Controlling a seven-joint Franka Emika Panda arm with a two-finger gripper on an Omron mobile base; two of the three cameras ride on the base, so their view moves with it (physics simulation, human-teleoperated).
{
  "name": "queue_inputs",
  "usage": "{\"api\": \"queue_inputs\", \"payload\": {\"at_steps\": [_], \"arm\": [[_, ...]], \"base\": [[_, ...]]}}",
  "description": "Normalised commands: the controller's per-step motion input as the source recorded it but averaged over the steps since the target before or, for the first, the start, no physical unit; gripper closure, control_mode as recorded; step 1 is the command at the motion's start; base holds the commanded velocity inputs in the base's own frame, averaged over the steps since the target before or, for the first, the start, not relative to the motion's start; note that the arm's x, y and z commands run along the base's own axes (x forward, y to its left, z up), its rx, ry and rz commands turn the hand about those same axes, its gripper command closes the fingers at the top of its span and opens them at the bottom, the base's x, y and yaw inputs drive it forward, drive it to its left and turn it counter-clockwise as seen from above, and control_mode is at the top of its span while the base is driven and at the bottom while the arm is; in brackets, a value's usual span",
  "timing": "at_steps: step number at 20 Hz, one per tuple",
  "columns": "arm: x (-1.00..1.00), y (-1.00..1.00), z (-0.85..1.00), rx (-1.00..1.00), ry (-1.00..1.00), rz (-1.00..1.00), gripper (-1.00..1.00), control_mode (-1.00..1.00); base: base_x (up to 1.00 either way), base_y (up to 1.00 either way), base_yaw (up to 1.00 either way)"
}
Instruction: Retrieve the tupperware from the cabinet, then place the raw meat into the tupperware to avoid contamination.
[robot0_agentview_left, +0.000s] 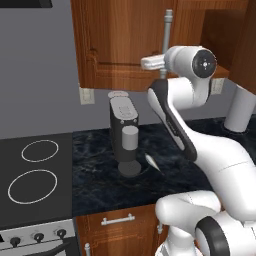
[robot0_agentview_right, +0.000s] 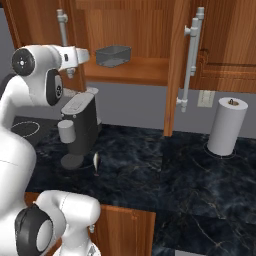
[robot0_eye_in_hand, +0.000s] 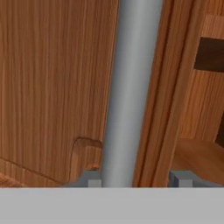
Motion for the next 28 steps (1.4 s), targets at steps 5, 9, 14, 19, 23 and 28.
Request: {"api": "queue_inputs", "payload": {"at_steps": [5,9,14,19,23,28], "arm": [[-0.44,0.61,-0.07,-0.12,0.0,0.0,1.0,-1.0],[-0.47,0.66,-0.25,-0.13,-0.04,0.0,1.0,-1.0],[-0.47,0.72,-0.22,-0.12,-0.04,0.0,1.0,-1.0],[-0.44,0.79,-0.02,-0.09,0.0,0.0,1.0,-1.0],[-0.47,0.82,0.0,-0.09,0.0,0.0,1.0,-1.0],[-0.38,0.8,-0.04,-0.12,0.0,-0.04,-1.0,-1.0]], "base": [[0.0,0.0,0.0],[0.0,0.0,0.0],[0.0,0.0,0.0],[0.0,0.0,0.0],[0.0,0.0,0.0],[0.0,0.0,0.0]]}}
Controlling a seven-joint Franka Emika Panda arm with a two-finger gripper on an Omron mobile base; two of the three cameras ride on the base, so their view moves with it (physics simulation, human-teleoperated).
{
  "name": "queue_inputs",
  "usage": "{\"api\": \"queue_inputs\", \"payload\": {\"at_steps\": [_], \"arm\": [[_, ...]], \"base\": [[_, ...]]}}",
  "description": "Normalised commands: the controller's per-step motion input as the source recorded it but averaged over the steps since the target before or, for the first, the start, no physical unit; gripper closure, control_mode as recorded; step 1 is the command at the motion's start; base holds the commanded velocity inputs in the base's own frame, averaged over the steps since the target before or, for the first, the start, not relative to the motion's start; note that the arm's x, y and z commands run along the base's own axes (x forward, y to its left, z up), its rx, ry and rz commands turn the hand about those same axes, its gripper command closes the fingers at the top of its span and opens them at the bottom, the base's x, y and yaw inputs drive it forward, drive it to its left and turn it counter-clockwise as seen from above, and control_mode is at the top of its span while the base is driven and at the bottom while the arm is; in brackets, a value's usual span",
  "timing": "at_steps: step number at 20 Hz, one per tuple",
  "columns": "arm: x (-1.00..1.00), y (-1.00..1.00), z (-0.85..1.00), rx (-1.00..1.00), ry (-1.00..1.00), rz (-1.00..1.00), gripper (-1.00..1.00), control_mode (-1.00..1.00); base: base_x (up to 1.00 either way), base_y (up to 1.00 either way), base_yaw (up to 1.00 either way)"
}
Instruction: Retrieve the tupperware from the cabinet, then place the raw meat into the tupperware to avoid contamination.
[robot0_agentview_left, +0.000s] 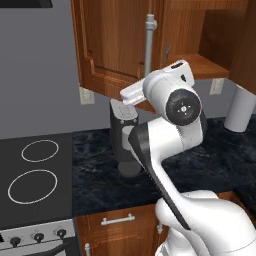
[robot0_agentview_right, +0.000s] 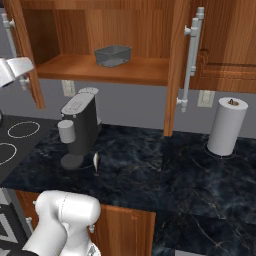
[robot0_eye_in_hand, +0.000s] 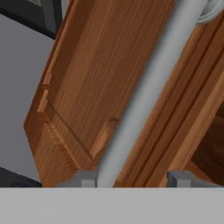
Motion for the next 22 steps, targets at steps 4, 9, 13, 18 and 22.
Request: {"api": "queue_inputs", "payload": {"at_steps": [4,9,13,18,22], "arm": [[-0.03,0.35,-0.03,-0.08,0.0,-0.05,-1.0,-1.0],[-0.15,0.08,0.0,0.0,-0.04,-0.01,-1.0,-1.0],[-0.42,0.12,0.0,0.0,0.0,-0.08,-1.0,-1.0],[-0.57,0.17,-0.03,0.0,-0.05,-0.05,-1.0,-1.0],[-0.71,0.02,0.08,0.05,-0.01,-0.04,-1.0,-1.0]], "base": [[0.0,0.0,0.0],[0.0,0.0,0.0],[0.0,0.0,0.0],[0.0,0.0,0.0],[0.0,0.0,0.0]]}}
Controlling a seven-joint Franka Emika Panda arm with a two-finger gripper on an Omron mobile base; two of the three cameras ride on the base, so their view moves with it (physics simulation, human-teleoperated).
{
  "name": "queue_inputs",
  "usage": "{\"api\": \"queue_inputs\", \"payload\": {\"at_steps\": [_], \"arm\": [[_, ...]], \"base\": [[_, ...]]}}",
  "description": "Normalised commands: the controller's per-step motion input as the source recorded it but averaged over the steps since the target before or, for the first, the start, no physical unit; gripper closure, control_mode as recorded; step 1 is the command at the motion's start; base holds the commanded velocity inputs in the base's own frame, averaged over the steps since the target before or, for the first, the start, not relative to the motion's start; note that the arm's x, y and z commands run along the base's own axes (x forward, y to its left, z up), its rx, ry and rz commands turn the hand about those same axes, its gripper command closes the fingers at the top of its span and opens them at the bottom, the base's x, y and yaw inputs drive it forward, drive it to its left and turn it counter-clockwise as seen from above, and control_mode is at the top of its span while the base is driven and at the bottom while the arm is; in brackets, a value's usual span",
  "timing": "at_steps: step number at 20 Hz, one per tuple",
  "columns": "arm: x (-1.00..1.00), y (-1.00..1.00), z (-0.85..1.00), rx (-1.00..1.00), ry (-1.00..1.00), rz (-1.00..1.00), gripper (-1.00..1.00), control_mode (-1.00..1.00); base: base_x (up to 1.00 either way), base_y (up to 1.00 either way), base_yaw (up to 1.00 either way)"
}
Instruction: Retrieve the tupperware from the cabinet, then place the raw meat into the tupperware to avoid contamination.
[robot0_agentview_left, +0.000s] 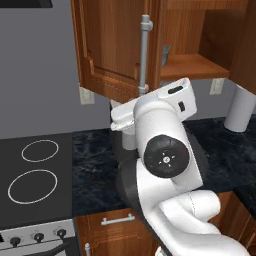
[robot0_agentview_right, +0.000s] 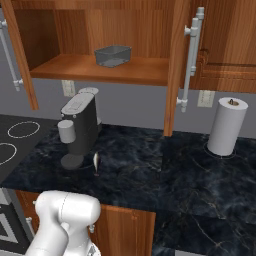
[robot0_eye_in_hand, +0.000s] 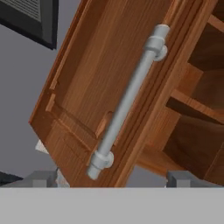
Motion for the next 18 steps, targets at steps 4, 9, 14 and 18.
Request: {"api": "queue_inputs", "payload": {"at_steps": [4,9,14,18], "arm": [[-0.77,-0.26,0.23,0.12,0.0,-0.11,-1.0,-1.0],[-0.7,-0.52,0.21,0.15,0.0,-0.14,-1.0,-1.0],[-0.46,-0.65,0.14,0.14,0.0,-0.15,-1.0,-1.0],[-0.28,-0.7,0.11,0.13,0.0,-0.12,-1.0,-1.0]], "base": [[0.0,0.0,0.0],[0.0,0.0,0.0],[0.0,0.0,0.0],[0.0,0.0,0.0]]}}
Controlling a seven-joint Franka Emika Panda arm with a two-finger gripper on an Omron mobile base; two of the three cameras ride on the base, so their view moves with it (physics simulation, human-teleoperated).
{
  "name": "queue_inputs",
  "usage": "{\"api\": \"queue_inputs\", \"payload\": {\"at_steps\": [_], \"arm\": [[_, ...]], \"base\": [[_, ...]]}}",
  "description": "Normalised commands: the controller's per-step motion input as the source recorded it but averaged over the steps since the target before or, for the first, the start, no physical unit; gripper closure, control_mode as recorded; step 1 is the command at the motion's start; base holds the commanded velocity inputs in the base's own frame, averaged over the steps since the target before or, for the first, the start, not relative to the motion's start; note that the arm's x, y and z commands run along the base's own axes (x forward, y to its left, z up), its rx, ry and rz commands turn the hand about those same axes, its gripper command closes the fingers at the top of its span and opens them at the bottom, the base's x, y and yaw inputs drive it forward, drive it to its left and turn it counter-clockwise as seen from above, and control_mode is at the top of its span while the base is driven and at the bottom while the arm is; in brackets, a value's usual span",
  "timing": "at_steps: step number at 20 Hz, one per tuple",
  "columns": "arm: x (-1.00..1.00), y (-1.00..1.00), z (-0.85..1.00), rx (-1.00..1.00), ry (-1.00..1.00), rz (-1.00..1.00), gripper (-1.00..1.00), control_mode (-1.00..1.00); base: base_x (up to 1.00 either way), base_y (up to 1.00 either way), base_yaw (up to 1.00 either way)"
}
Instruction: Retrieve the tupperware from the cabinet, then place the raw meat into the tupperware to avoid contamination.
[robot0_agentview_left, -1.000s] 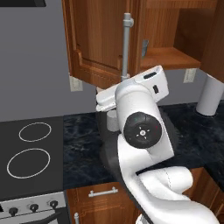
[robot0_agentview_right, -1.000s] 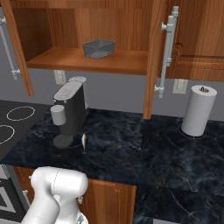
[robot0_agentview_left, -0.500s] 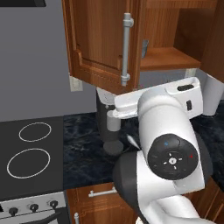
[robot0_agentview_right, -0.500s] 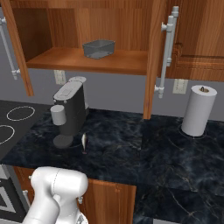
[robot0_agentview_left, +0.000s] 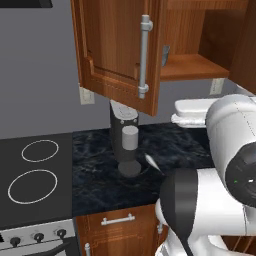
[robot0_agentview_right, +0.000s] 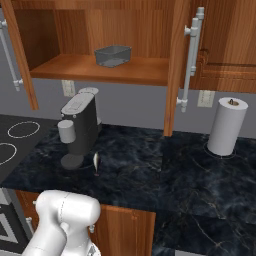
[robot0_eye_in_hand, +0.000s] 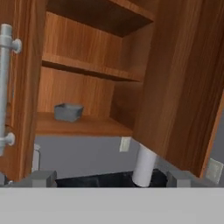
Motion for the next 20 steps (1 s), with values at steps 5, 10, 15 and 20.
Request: {"api": "queue_inputs", "payload": {"at_steps": [5,10,15,20], "arm": [[-0.13,-0.78,0.08,0.14,0.0,-0.06,-1.0,-1.0],[0.01,-0.7,0.04,0.12,0.0,0.02,-1.0,-1.0],[0.27,-0.35,-0.07,0.02,-0.03,0.13,-1.0,-1.0],[0.47,-0.12,-0.18,0.0,0.0,0.09,-1.0,-1.0]], "base": [[0.0,0.0,0.0],[0.0,0.0,0.0],[0.0,0.0,0.0],[0.0,0.0,0.0]]}}
